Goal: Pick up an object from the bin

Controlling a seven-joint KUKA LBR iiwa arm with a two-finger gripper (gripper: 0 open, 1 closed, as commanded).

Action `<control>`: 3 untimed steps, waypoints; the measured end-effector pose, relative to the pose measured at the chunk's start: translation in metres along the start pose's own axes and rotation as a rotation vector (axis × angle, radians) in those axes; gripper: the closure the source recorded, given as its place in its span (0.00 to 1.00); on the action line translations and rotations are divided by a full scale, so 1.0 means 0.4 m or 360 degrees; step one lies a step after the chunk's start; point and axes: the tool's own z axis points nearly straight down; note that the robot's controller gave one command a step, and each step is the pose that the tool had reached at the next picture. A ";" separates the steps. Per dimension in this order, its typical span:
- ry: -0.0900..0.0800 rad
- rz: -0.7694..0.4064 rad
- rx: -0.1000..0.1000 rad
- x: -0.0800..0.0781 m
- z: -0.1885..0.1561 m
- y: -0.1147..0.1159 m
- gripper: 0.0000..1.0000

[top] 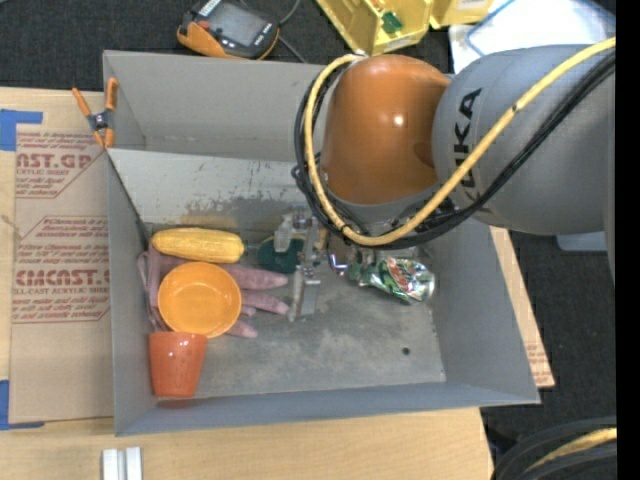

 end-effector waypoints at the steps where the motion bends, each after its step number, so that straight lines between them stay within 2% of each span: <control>1: 0.0000 0.0000 0.0000 0.000 0.000 0.000 0.00; 2: -0.0006 -0.0091 -0.0005 0.000 0.008 0.248 0.00; 3: 0.0004 -0.0341 0.0009 -0.025 0.161 0.054 0.00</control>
Offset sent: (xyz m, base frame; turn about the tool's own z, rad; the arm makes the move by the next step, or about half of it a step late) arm 0.0000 0.0943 -0.0031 -0.0496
